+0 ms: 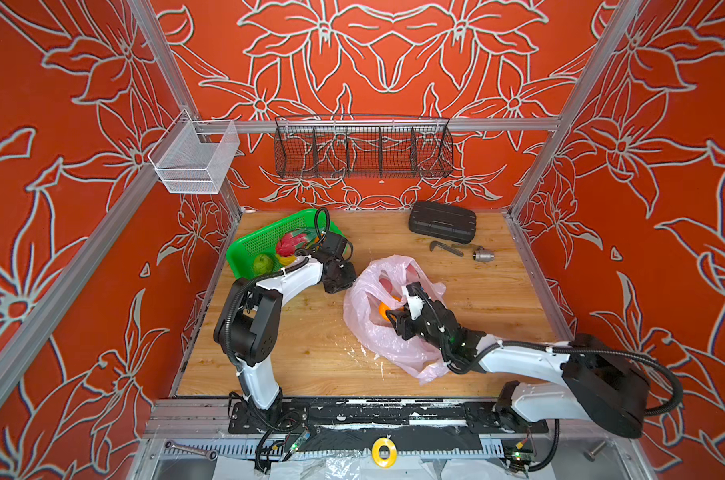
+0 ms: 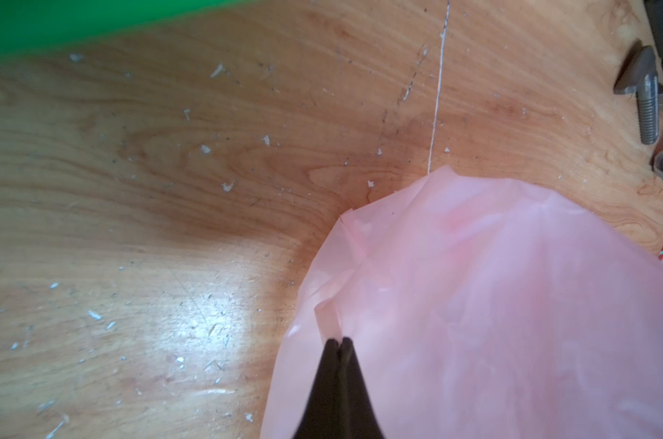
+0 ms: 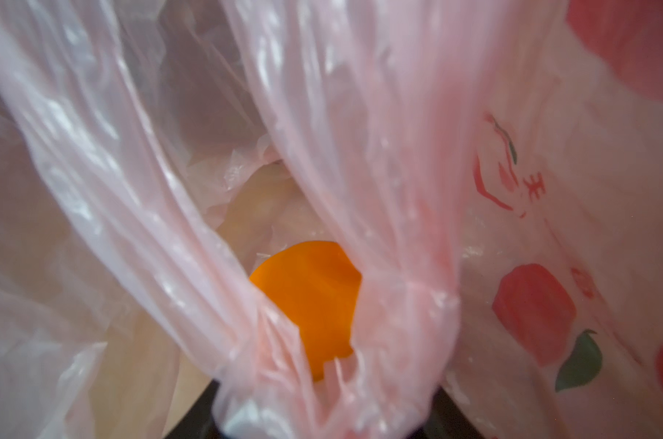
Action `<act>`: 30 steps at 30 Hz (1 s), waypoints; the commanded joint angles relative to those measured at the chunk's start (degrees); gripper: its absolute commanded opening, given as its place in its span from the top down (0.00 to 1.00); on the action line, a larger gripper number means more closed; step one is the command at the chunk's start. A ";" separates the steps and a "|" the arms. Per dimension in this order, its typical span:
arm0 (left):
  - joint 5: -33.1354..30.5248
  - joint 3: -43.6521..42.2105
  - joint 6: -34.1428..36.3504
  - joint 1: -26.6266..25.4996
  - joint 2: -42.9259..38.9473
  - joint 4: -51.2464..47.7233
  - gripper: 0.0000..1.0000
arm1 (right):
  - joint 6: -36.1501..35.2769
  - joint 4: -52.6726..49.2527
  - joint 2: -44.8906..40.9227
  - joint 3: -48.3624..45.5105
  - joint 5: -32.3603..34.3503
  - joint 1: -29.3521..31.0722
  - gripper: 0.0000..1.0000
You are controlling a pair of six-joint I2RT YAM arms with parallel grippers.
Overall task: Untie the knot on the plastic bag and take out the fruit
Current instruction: 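Grasp the orange with the right gripper and lift it out of the bag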
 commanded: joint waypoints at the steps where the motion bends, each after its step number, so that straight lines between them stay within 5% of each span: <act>1: -2.12 1.22 0.76 0.44 -2.04 -1.67 1.00 | 1.98 -6.31 -3.66 -0.91 -1.61 -0.20 0.55; 19: -0.31 2.13 2.21 1.98 -1.91 -1.62 0.98 | 2.68 -35.30 -37.05 2.10 4.10 -0.18 0.55; 24: 0.00 1.89 2.79 1.97 -4.36 -2.09 0.61 | 5.50 -35.77 -39.97 6.46 7.73 -0.99 0.53; 30: -1.60 1.16 2.94 1.97 -9.20 -1.67 0.23 | 8.43 -32.78 -33.90 13.30 2.94 -5.42 0.54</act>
